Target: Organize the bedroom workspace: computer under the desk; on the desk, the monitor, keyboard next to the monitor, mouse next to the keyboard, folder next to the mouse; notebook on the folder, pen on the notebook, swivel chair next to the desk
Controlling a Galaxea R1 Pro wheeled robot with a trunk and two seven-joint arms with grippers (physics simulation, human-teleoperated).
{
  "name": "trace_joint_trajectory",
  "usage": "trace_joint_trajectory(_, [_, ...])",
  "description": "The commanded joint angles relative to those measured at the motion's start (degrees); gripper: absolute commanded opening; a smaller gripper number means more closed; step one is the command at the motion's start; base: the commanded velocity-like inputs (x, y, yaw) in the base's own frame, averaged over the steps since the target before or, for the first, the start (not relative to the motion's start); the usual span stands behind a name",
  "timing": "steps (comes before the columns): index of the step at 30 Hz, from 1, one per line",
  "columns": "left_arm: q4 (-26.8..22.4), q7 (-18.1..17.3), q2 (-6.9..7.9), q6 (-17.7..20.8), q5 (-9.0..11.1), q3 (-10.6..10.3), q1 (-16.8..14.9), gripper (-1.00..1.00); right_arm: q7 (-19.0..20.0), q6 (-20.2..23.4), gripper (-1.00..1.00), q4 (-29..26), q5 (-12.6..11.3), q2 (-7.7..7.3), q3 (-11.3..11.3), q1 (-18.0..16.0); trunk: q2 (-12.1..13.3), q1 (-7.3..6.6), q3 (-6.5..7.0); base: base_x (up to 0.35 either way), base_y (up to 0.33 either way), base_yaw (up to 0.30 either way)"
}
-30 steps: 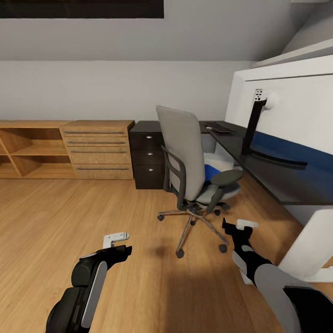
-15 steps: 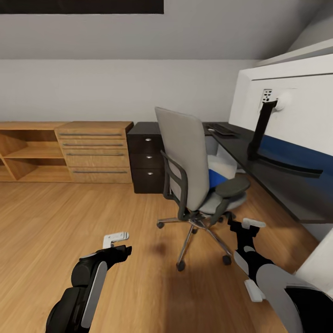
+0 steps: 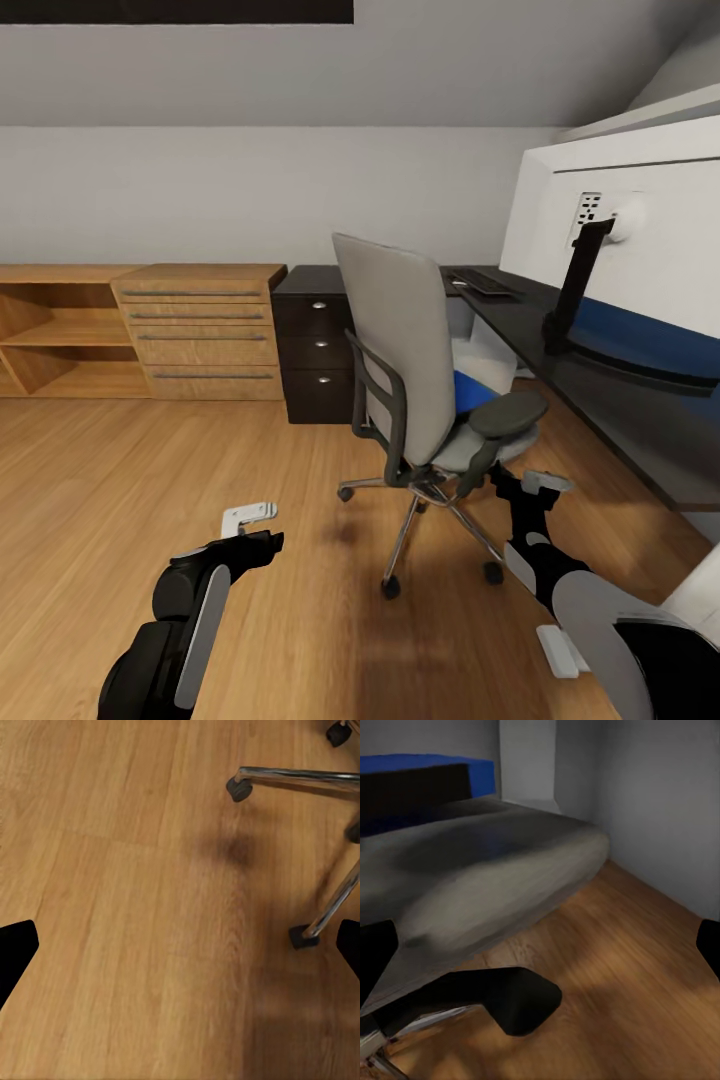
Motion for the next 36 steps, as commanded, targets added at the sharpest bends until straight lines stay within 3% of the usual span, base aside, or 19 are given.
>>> trace_joint_trajectory(1, [-0.04, 0.46, -0.04, 0.21, 0.61, 0.1, -0.03, 1.0, 0.23, -0.29, 1.0, 0.05, -0.36, 0.03, -0.08, -0.04, -0.02, -0.01, -0.05, 0.001, 0.0, 0.0])
trace_joint_trajectory(36, [1.17, 0.62, -0.04, 0.13, 1.76, 0.06, -0.03, 1.0, 0.15, -0.39, 1.0, 0.12, -0.45, 0.24, -0.08, -0.04, -0.02, -0.01, 0.62, -0.039, 0.034, 0.23])
